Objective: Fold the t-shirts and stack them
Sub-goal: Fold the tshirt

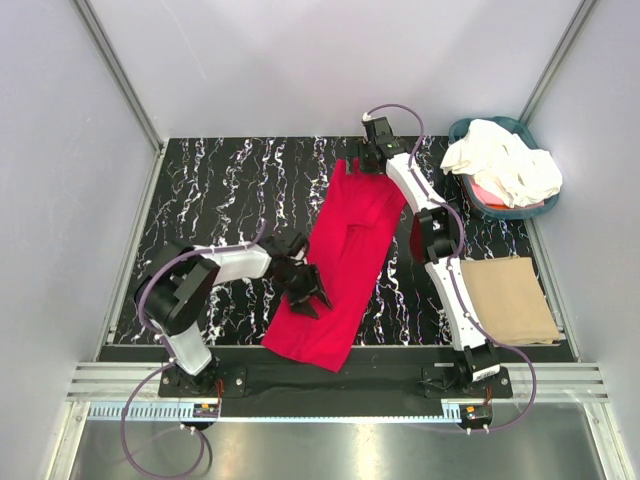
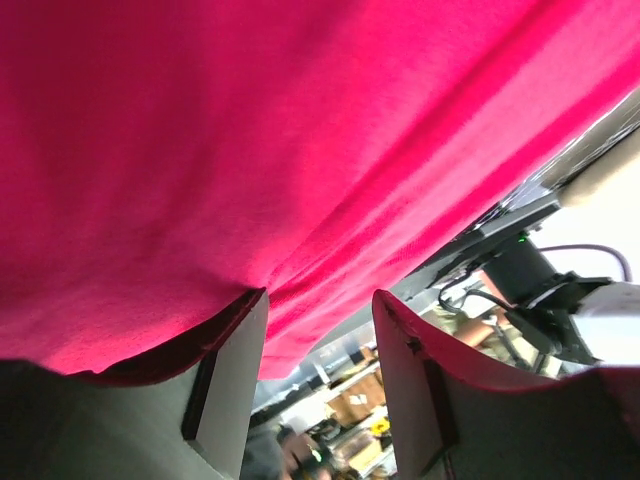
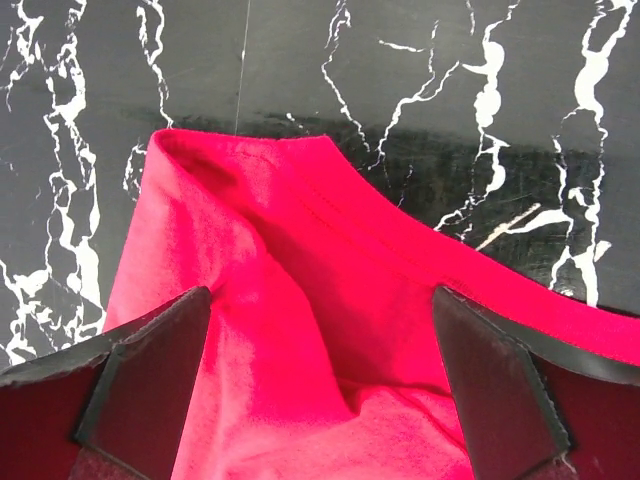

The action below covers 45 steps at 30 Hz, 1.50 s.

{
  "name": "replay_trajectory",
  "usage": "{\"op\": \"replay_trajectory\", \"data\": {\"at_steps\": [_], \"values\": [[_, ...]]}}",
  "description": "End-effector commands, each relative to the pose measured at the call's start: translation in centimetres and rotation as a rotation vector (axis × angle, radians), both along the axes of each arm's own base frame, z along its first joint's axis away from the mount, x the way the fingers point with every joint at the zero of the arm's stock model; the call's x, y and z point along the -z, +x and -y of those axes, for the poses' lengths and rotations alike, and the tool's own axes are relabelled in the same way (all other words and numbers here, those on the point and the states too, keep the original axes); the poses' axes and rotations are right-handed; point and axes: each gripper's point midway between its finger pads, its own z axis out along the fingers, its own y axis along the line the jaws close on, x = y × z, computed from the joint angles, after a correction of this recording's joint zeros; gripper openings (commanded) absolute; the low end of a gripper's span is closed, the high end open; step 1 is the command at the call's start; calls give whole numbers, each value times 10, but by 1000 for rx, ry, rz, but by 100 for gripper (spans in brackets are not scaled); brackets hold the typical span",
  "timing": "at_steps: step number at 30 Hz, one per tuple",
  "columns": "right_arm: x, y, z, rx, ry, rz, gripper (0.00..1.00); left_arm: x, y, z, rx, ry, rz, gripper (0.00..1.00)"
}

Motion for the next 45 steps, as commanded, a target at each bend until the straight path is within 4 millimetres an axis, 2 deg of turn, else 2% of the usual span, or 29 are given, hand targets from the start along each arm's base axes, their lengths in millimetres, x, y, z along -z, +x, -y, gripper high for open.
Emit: {"op": "replay_trajectory", "data": {"at_steps": [1,2,3,4,6,9,12,15,19,21,24,30,32,33,35,36,40,41,42,43,44,45], "values": [[-69,2,-3,-30,42,96,100,-9,14,6,-73,47,107,54],[-82,-1,-1,-9,52,97,100,-16,14,5,-79,47,124,54],[-104,-8,2,4,53,109,100,-25,16,4,-85,41,147,54],[-110,-17,5,12,52,86,100,-44,20,5,-78,14,206,55],[-135,-29,16,67,39,89,100,-62,22,-1,-76,27,254,56],[-150,-53,26,110,22,41,100,-92,21,-5,-52,-5,330,58],[-146,-79,30,149,38,-51,100,-110,15,-6,-17,-44,374,59],[-127,-103,33,203,13,-141,100,-120,16,-8,15,-58,432,61],[-99,-121,34,297,8,-222,100,-114,23,-13,86,-7,490,65],[-83,-124,31,310,-4,-246,99,-114,31,-14,108,16,534,66],[-61,-123,23,312,-14,-274,100,-98,39,-18,184,76,573,68],[-23,-118,10,284,-63,-292,100,-41,38,-18,279,170,483,70],[-17,-113,4,266,-65,-285,100,-29,40,-16,276,181,473,70],[-5,-115,1,257,-75,-305,100,-17,36,-16,276,192,439,70],[2,-112,-5,243,-73,-306,100,-8,34,-13,269,185,409,70],[13,-112,-9,228,-76,-320,100,-3,32,-12,255,188,386,70],[28,-96,-26,118,-97,-288,99,0,40,-3,215,166,385,71],[16,-83,-34,101,-70,-240,100,-2,42,2,210,156,386,71],[33,-80,-35,96,-78,-250,100,2,44,3,206,159,372,71],[33,-74,-37,83,-78,-229,100,3,46,6,188,157,361,71],[16,-60,-43,79,-53,-167,100,-1,53,13,177,140,365,72],[28,-54,-45,77,-51,-156,100,4,56,15,168,145,346,71]]}}
